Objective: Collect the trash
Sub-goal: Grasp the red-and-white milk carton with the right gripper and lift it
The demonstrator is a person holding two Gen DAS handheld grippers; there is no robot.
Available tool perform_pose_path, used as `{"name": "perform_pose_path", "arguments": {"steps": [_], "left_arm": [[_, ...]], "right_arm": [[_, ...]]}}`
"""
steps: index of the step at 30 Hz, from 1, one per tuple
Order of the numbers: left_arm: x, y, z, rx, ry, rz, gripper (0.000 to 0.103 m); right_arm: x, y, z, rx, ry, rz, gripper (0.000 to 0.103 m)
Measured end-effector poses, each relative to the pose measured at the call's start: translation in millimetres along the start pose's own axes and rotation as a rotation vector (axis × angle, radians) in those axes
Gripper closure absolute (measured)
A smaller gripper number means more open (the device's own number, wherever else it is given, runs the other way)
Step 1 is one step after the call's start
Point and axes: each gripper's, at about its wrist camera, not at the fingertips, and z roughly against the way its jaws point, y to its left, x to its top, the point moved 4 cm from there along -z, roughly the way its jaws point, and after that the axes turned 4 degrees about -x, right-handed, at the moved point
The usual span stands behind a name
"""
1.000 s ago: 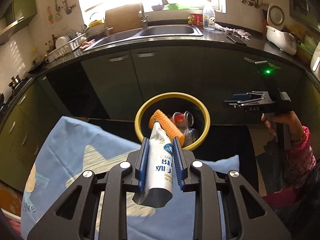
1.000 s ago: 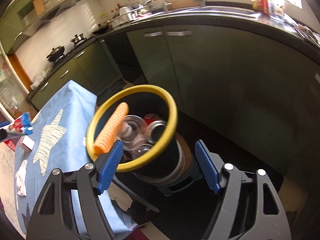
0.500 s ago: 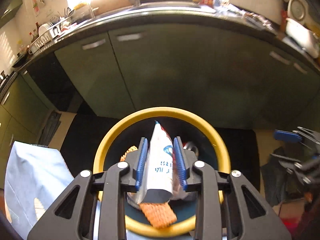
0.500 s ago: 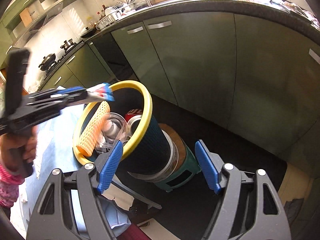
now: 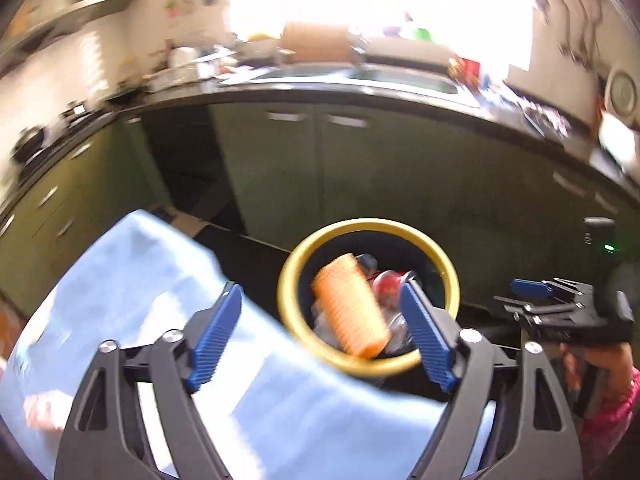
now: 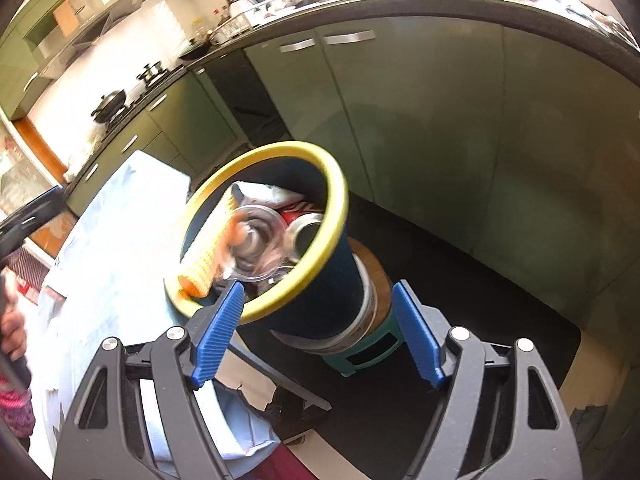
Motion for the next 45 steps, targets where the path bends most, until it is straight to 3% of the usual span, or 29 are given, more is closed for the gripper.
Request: {"name": "perform_pose_path", "arguments": {"steps": [9, 13, 18, 25, 30, 37, 43, 45], "left_arm": [[-85.3, 94.8, 138.5, 0.227, -0.121, 0.098, 0.007], [-127.0, 137.7, 187.7, 0.322, -0.166, 0.152, 0.007], [-169.3, 196.4, 223.8, 0.383, -0.197, 0.231, 0.005], [-206.0, 266.6, 223.4, 0.464, -0.196, 0.323, 0.005], [-221.1, 288.8, 210.4, 0.478, -0.181, 0.374, 0.005], [-237.1, 309.7, 199.9, 0.445, -0.173, 0.455, 0.005], [-239.6, 310.0, 192.2, 0.431, -0.152, 0.457, 0.005], [-239.8, 309.2, 191.3, 0.428, -0.155, 0.452, 0.005]], "right_arm": [[0.9, 74.9, -1.1, 0.034, 0.021, 0.152, 0.03], [5.8, 138.7, -5.0, 0.071, 0.035, 0.291, 0.028], [6.8, 231.8, -13.4, 0.147, 0.051, 0.493, 0.024], [-13.8, 378.2, -39.1, 0.321, 0.11, 0.866, 0.022], [-28.2, 449.5, -59.9, 0.386, 0.131, 1.069, 0.022], [-52.1, 502.5, -88.5, 0.419, 0.191, 1.25, 0.022], [-65.5, 527.9, -111.4, 0.427, 0.246, 1.274, 0.023], [-67.7, 531.9, -116.5, 0.435, 0.27, 1.273, 0.031]]}}
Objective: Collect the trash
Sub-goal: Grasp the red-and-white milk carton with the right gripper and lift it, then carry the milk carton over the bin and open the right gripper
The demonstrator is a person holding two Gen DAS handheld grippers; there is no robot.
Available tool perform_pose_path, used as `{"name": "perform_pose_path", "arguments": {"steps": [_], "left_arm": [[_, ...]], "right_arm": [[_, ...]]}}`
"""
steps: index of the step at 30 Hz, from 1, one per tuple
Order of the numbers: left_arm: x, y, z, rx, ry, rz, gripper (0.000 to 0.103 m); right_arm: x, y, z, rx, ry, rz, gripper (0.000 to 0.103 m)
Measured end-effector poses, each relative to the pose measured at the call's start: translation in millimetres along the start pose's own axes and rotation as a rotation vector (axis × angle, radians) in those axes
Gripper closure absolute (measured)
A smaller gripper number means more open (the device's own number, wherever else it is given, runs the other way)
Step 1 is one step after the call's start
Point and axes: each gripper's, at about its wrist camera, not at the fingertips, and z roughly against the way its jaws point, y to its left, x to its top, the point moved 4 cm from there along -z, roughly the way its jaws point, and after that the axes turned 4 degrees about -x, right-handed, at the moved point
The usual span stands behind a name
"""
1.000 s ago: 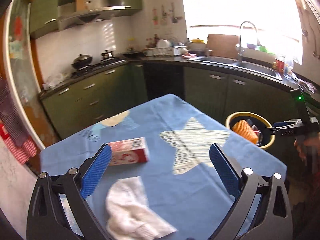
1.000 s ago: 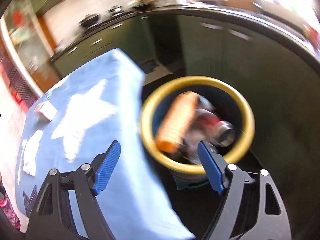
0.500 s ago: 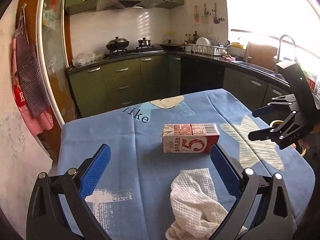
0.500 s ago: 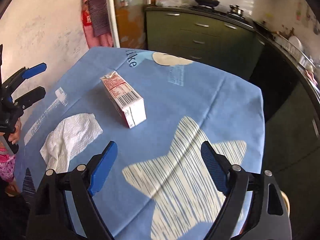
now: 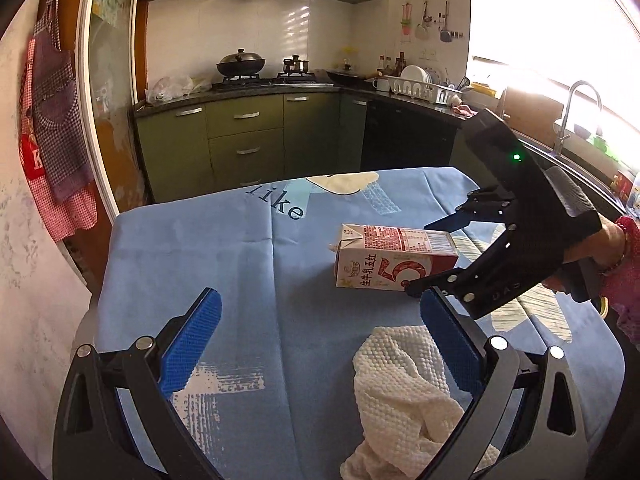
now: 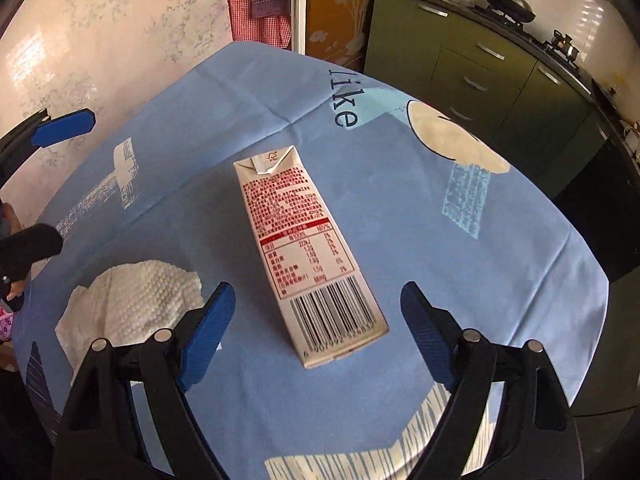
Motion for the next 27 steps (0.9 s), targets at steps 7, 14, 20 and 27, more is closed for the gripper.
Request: {"name": "perform_pose_path", "arguments": {"steps": [7, 14, 20, 27], "left_arm": [[-0.8, -1.8, 1.1, -0.006, 0.003, 0.006, 0.005], [-1.1, -5.4, 1.8, -0.01, -0.002, 0.001, 0.005], [1.0, -12.2, 5.8, -0.014, -0.01, -0.005, 0.005], [6.0, -29.0, 18.5, -0.01, -0.035, -0.027, 0.005]], "right_arm": [[-0.1, 4.8, -4.4, 0.023, -0.003, -0.019, 0.068], [-11.7, 5.6, 21.7, -0.02, -0.063, -0.036, 0.068], [-35.4, 2.8, 49.9, -0.056, -0.088, -0.064, 0.068], [-70.7, 0.6, 83.0, -0.087, -0.109, -0.111, 0.068]]}}
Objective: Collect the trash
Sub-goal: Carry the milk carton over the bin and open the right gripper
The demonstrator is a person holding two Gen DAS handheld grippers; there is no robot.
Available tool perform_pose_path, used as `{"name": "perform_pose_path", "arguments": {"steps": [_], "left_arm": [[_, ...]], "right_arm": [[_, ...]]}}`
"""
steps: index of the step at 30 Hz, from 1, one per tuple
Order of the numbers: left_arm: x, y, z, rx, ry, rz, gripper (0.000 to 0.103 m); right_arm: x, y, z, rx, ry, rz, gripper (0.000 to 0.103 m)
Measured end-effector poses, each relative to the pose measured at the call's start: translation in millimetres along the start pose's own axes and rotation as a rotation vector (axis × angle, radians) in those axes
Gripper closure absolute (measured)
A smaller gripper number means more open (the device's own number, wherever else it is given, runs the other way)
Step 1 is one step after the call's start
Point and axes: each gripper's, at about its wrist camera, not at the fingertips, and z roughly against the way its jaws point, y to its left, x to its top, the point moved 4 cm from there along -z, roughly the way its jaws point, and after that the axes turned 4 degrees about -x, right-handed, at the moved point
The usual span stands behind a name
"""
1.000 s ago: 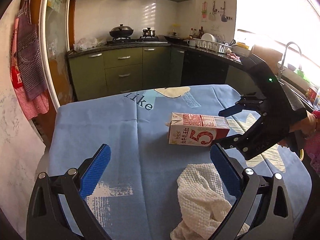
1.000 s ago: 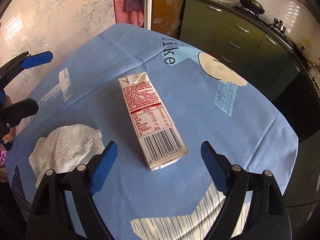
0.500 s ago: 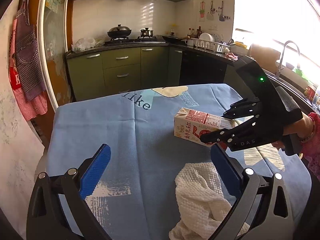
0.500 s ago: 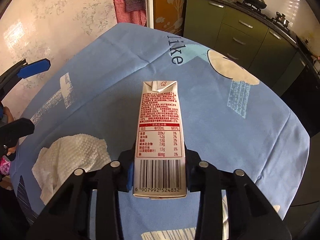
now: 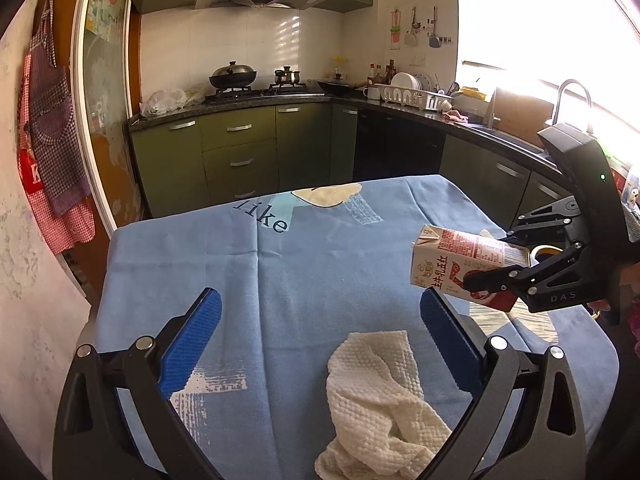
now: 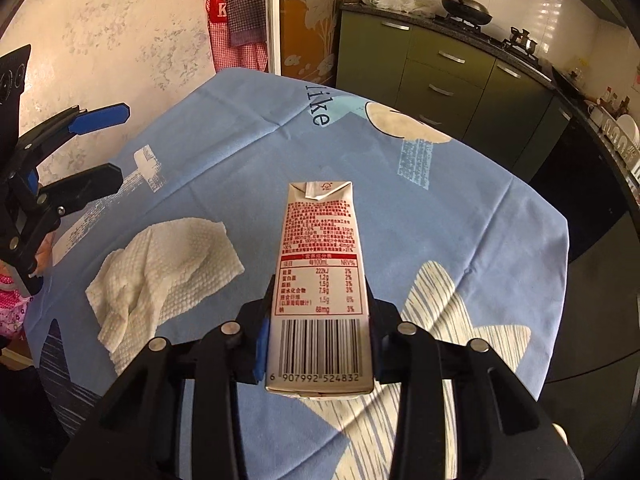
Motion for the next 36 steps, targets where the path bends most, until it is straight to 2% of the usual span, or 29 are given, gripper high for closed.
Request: {"name": "perform_pose_path", "arguments": {"steps": [4, 8, 12, 17, 21, 23, 24, 26, 36], "left_arm": [[2.8, -14.3, 7.4, -0.011, -0.005, -0.018, 0.005], [5.5, -28.7, 15.6, -0.022, -0.014, -0.041, 0.005], [6.9, -39.6, 20.0, -0.033, -0.012, -0.058, 0.005], [8.3, -54.2, 18.4, -0.036, 0.008, -0.078, 0.005], [9.5, -67.1, 17.9, -0.048, 0.011, -0.093, 0.005], [9.6, -72.5, 17.1, -0.052, 0.014, -0.102, 0.005], [9.3, -75.9, 17.2, -0.053, 0.017, -0.106, 0.005], [8.6, -78.9, 17.9, -0.052, 0.022, -0.113, 0.005], [0.1, -75.0, 14.6, -0.019, 0.071, -0.113, 0.005]], "right_arm": [[-22.9, -12.1, 26.4, -0.032, -0.025, -0.053, 0.068], [-64.2, -45.5, 61.8, -0.105, -0.044, -0.186, 0.068], [-127.7, -105.9, 94.3, -0.216, -0.025, -0.414, 0.068], [-221.9, -192.5, 121.9, -0.413, 0.043, -0.721, 0.068], [-262.5, -232.1, 113.9, -0.464, 0.082, -0.825, 0.068], [-272.9, -242.5, 102.8, -0.448, 0.078, -0.85, 0.066], [-277.7, -247.0, 98.5, -0.452, 0.075, -0.869, 0.057], [-284.9, -248.6, 96.0, -0.471, 0.065, -0.905, 0.049], [-271.4, -214.0, 123.5, -0.503, -0.033, -0.895, 0.041]]}}
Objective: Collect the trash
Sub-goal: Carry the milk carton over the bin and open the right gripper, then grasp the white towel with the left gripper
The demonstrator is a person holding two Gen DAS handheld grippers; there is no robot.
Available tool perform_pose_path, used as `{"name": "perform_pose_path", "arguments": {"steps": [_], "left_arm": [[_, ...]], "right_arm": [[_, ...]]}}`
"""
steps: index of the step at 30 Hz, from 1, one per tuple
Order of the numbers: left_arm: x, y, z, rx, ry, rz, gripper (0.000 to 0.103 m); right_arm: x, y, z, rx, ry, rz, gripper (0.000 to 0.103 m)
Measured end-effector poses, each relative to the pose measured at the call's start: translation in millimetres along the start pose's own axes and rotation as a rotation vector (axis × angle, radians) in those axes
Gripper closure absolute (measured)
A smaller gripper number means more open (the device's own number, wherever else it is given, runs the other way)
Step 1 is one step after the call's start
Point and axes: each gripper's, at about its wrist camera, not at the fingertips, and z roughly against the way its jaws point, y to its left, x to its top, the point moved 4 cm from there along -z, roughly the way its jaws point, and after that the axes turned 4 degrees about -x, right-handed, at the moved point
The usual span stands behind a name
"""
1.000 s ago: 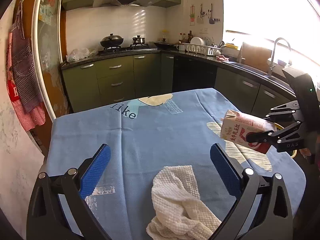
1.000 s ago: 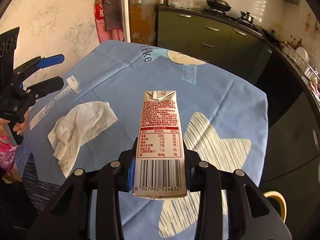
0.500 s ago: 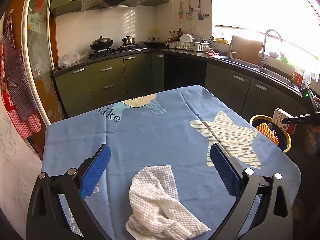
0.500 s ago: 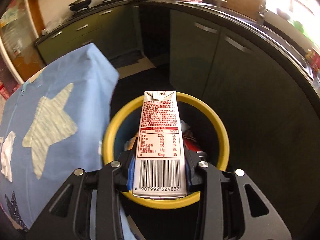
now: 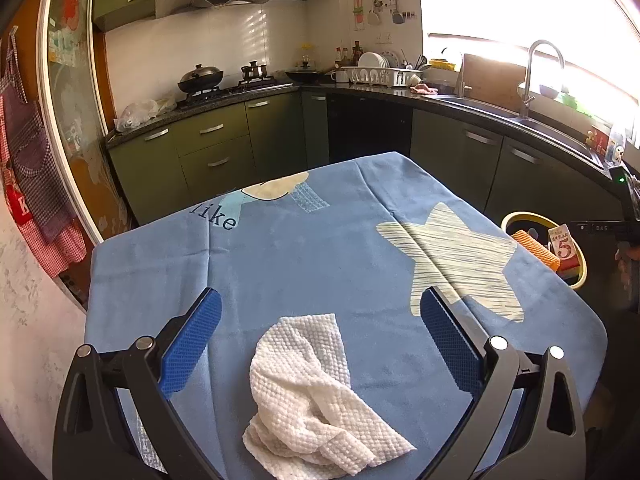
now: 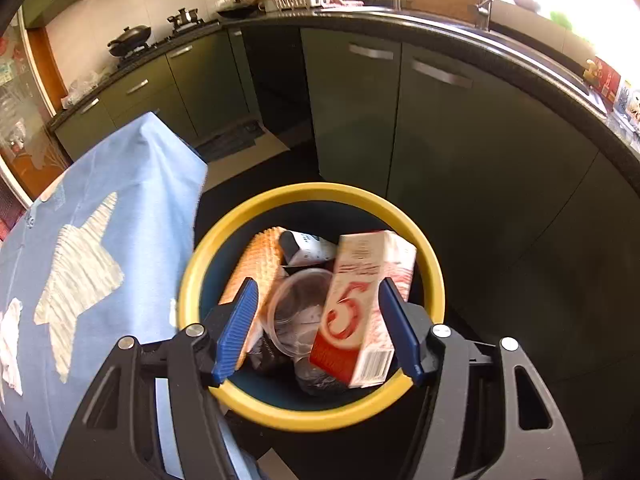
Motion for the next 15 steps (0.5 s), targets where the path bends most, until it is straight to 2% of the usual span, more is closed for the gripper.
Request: {"name": "perform_pose_path", "arguments": {"steps": [8, 15], "left_arm": [[-12.9, 18.5, 12.8, 0.058, 0.039, 0.019, 0.005], [-34.5, 21.2, 8.2, 0.075, 0.126, 0.0, 0.005]], "right_arm": [[-21.3, 28.9, 35.8, 0.104, -0.034, 0.036, 0.035], [-29.1, 47.3, 47.9, 0.129, -0.051, 0.08, 0.034]]}}
